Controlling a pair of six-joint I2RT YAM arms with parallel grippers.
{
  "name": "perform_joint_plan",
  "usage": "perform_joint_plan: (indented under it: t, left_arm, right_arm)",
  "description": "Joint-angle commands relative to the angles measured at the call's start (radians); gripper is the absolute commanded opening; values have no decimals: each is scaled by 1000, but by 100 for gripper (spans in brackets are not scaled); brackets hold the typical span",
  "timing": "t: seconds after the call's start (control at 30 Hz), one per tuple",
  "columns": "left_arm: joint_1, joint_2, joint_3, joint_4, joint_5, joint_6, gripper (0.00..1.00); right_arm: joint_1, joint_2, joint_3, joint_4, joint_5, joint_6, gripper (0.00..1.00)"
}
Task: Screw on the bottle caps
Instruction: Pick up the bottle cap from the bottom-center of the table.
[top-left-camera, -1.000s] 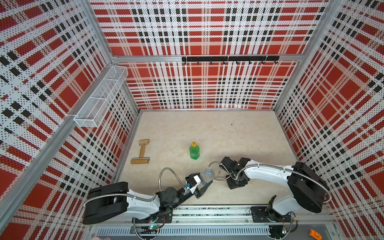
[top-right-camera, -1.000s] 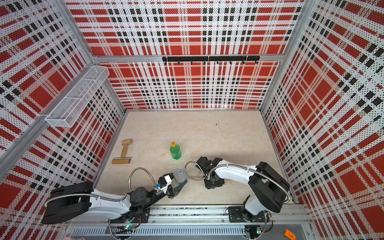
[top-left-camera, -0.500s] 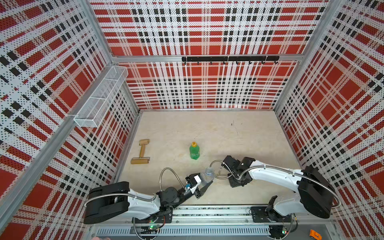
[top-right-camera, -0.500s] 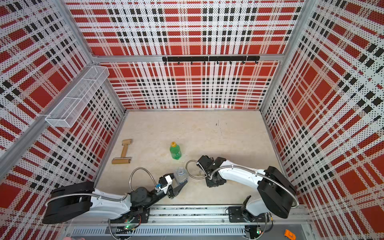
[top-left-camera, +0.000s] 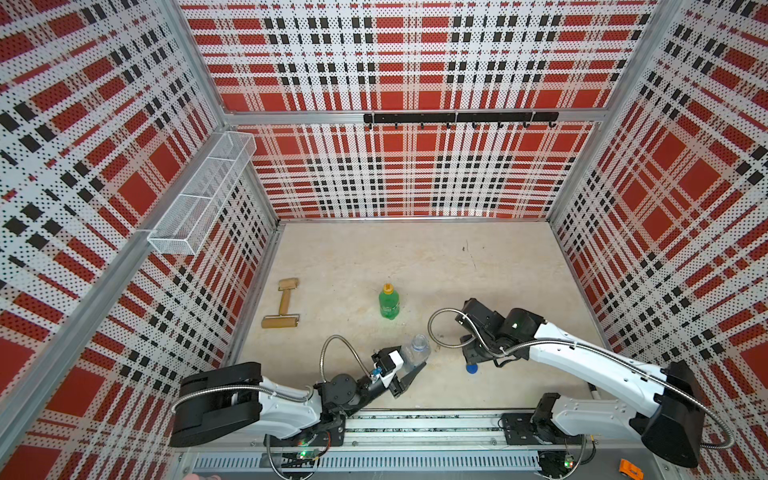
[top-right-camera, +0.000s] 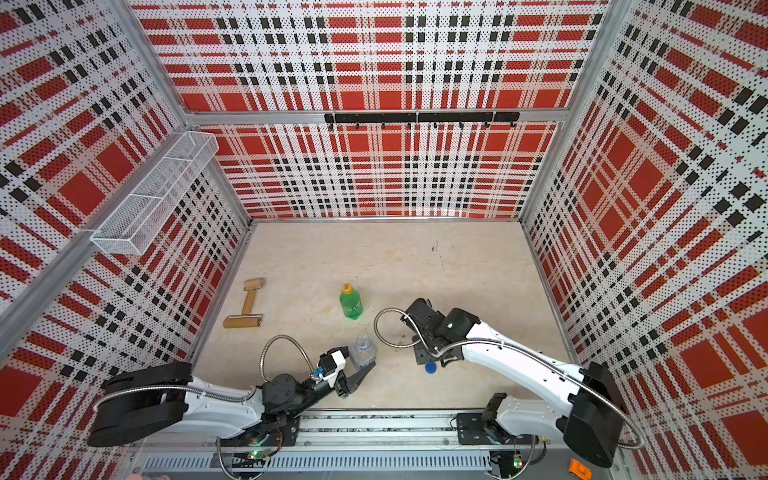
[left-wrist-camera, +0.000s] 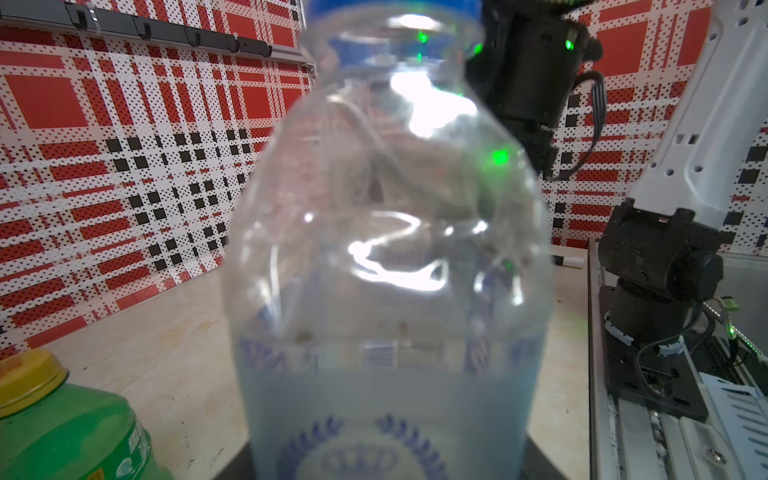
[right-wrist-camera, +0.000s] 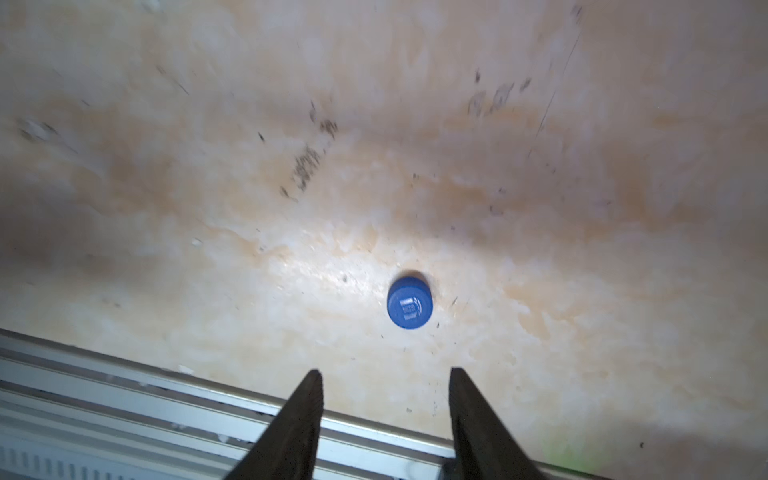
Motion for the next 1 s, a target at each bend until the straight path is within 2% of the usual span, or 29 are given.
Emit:
perform_joint_plan:
  t: [0.0, 0.07, 0.17, 0.47, 0.97]
  left_arm:
    - [8, 3, -20, 40, -6, -3, 57]
    - [8, -1, -18, 38, -3, -3, 57]
    - [8, -13, -15, 13, -3, -7, 57]
    - [7, -21, -19, -2, -8, -14, 57]
    - [10, 24, -14, 26, -11, -8, 57]
  right_arm:
    - [1, 27, -75, 93, -82, 35, 58]
    - [-6, 53, -95, 117, -89, 29, 62]
    - [-29, 81, -132, 168, -107, 26, 62]
    - [-74, 178, -167, 275, -135, 9, 54]
    - [-74, 245, -146, 249, -60, -10, 42]
